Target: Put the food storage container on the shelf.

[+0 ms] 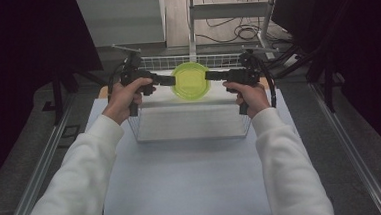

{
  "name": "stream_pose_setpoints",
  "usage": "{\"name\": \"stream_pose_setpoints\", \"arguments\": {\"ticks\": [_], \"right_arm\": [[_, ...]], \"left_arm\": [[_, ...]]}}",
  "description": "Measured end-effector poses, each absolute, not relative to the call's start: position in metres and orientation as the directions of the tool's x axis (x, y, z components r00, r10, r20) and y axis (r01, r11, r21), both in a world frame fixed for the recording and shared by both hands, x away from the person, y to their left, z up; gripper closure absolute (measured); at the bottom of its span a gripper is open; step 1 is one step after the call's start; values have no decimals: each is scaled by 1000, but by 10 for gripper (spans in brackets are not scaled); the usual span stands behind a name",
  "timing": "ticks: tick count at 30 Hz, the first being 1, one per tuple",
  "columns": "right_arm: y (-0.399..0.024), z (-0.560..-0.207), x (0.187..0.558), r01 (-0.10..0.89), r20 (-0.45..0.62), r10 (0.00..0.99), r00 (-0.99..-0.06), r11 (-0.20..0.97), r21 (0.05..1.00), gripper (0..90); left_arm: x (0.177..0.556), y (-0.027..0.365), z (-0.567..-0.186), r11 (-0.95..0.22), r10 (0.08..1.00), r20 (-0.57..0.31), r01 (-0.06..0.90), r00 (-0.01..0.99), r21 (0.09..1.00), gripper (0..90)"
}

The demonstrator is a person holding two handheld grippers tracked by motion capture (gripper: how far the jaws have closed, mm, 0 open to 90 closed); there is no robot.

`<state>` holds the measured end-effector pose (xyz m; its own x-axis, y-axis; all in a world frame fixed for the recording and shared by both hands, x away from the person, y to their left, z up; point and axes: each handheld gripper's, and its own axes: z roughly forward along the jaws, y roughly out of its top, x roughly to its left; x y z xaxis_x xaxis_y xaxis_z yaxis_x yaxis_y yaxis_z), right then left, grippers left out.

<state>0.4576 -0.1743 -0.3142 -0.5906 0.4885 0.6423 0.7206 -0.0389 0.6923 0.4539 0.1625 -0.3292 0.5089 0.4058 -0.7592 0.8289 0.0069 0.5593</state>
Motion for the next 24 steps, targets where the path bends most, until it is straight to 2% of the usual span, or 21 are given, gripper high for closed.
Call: {"name": "stream_pose_setpoints", "arguments": {"ticks": [6,13,18,24], "right_arm": [[-175,-315,470,751,680,496,-540,-81,656,813],[-176,-317,487,813,747,492,-447,-126,569,796],[-176,-322,496,843,776,502,-382,-154,515,776],[-174,-324,501,853,788,497,-364,-161,496,756]], "left_arm": [[467,162,-336,68,371,-811,857,453,510,831],[481,162,-341,128,321,-869,893,375,433,821],[487,160,-343,144,308,-882,899,356,413,804],[492,162,-349,166,309,-890,902,337,399,777]]}}
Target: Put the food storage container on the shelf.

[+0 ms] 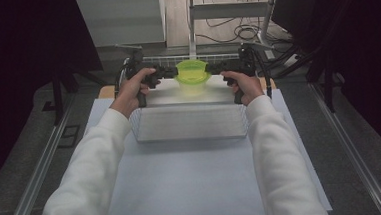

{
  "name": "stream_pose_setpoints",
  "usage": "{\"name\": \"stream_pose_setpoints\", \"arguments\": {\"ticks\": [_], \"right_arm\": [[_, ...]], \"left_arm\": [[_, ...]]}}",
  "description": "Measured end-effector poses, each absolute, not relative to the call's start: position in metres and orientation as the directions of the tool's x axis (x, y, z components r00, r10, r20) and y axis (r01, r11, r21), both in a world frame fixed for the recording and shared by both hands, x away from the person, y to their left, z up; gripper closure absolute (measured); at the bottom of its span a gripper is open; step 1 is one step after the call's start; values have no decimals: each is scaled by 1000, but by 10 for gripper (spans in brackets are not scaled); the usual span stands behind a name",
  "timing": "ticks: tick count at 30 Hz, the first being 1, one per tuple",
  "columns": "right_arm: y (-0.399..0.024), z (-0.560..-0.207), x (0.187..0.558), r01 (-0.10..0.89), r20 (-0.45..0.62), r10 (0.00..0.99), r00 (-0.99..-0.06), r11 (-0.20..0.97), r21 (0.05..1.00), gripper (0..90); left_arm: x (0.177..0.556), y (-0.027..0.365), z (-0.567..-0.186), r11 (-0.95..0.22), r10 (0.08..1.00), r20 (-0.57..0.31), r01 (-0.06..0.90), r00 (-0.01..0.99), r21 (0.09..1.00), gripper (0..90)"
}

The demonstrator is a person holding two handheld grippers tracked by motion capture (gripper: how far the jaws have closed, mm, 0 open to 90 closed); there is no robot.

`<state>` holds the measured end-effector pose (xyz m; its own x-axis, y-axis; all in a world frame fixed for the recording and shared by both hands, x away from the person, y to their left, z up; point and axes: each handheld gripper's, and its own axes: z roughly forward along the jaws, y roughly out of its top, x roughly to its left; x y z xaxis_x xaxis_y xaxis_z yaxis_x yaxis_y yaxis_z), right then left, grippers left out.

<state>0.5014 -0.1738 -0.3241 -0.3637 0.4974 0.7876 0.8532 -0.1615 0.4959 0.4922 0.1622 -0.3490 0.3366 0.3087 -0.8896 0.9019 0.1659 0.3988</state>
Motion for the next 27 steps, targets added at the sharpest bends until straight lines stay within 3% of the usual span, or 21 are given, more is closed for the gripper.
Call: {"name": "stream_pose_setpoints", "arguments": {"ticks": [8,11,18,27], "right_arm": [[-173,-325,501,841,770,512,-381,-154,519,711],[-171,-323,499,827,752,523,-401,-146,543,663],[-173,-316,494,786,721,538,-437,-161,597,448],[-175,-301,475,699,602,612,-512,-110,706,355]], "left_arm": [[491,160,-349,161,343,-868,888,359,431,704],[490,158,-349,160,369,-852,878,371,451,611],[484,161,-341,190,424,-810,835,405,517,380],[463,166,-325,159,511,-708,755,488,636,363]]}}
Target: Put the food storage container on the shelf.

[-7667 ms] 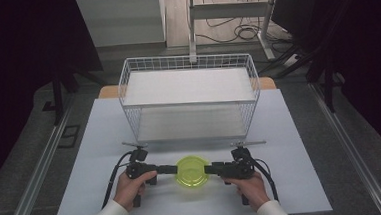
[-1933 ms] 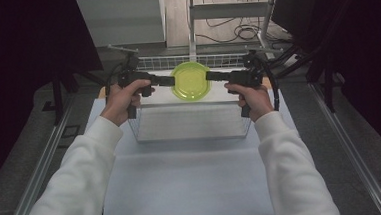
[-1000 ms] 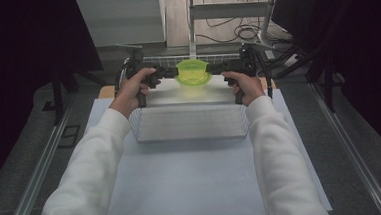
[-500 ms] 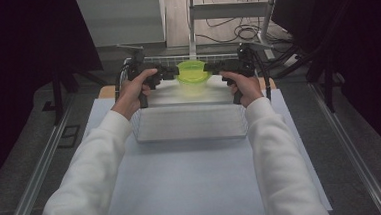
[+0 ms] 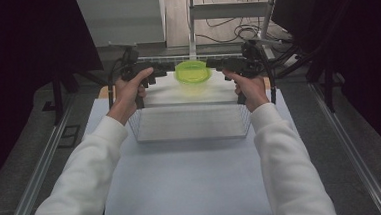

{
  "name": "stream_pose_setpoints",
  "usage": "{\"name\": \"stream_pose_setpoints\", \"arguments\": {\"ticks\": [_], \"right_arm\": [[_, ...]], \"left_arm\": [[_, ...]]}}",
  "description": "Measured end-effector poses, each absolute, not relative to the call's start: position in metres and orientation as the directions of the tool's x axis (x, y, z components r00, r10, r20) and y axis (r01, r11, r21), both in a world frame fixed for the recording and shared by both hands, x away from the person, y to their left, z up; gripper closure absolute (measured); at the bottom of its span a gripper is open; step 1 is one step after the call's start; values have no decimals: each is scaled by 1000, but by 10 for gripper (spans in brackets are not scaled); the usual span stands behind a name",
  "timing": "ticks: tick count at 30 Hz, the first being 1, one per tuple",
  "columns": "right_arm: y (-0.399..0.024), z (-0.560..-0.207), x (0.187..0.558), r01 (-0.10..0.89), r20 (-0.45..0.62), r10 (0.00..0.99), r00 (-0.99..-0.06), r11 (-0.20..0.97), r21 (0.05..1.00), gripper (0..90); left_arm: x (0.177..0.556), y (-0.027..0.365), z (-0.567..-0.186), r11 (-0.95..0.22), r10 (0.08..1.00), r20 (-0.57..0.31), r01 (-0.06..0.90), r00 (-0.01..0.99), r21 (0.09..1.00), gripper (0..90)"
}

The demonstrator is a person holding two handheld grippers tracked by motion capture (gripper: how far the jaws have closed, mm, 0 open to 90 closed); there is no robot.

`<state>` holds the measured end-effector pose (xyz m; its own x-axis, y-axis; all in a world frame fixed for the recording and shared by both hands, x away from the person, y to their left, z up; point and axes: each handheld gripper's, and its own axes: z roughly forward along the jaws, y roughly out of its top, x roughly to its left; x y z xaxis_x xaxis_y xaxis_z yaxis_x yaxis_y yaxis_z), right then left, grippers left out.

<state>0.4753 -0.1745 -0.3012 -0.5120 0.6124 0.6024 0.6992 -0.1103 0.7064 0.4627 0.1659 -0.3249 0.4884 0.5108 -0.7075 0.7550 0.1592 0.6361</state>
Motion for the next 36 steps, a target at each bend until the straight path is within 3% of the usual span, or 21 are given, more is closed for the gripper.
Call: {"name": "stream_pose_setpoints", "arguments": {"ticks": [10,17,27,36], "right_arm": [[-185,-296,438,588,441,634,-635,26,808,302],[-196,-306,403,526,354,642,-680,90,846,282],[-220,-347,347,462,287,625,-726,135,877,262],[-234,-402,314,484,282,633,-721,170,858,239]], "left_arm": [[417,177,-319,86,578,-590,677,564,731,362],[382,189,-340,54,606,-546,655,578,753,368],[321,201,-388,-7,626,-495,639,602,769,368],[287,209,-432,-39,653,-489,671,578,741,365]]}}
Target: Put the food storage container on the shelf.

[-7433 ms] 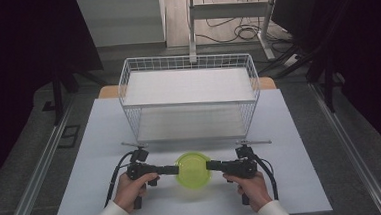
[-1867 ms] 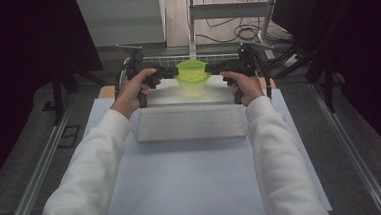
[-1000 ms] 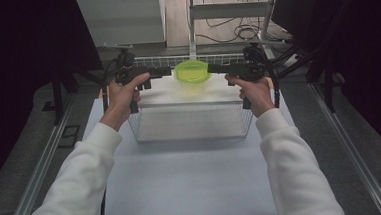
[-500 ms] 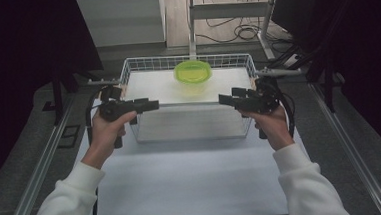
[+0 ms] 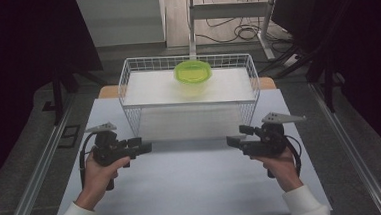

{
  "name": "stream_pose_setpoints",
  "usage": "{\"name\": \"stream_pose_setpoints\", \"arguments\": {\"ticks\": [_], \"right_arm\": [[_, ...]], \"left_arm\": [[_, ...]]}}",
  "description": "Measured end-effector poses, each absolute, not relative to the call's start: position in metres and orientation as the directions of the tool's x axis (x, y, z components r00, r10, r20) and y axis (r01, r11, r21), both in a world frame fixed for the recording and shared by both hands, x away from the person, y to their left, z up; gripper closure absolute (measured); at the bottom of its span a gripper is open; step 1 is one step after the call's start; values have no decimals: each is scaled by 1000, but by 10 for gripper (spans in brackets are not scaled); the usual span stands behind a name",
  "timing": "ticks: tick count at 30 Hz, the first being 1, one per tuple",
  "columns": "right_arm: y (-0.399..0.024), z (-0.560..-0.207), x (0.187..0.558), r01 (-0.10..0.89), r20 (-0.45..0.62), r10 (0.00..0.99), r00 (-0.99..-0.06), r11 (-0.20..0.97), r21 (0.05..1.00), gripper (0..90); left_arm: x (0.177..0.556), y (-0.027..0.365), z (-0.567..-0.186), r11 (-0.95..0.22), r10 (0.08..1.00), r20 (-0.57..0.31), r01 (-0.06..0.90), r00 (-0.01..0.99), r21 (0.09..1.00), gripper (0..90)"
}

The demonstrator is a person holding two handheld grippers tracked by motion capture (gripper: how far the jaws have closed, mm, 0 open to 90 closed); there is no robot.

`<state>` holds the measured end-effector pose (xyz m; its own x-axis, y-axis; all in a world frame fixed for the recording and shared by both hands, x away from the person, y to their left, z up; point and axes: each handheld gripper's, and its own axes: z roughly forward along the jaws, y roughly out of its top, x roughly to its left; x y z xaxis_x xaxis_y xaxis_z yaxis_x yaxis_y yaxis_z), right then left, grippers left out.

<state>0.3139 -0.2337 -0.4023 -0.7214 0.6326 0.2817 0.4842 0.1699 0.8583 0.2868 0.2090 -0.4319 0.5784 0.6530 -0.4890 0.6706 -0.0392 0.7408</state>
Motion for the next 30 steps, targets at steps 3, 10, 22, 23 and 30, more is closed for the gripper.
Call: {"name": "stream_pose_setpoints", "arguments": {"ticks": [3,10,22,23,30], "right_arm": [[-236,-422,309,516,300,633,-713,185,836,227],[-242,-466,297,571,299,654,-695,249,782,211],[-245,-482,298,580,251,692,-677,292,760,185],[-246,-482,298,579,247,694,-676,294,761,185],[-247,-481,297,563,231,697,-679,293,773,185]], "left_arm": [[276,211,-451,-63,668,-487,694,563,717,360],[267,212,-479,-123,704,-451,720,548,683,347],[268,204,-492,-183,724,-402,718,561,671,327],[268,205,-492,-180,725,-403,718,559,673,326],[268,207,-491,-170,731,-401,717,552,677,324]]}}
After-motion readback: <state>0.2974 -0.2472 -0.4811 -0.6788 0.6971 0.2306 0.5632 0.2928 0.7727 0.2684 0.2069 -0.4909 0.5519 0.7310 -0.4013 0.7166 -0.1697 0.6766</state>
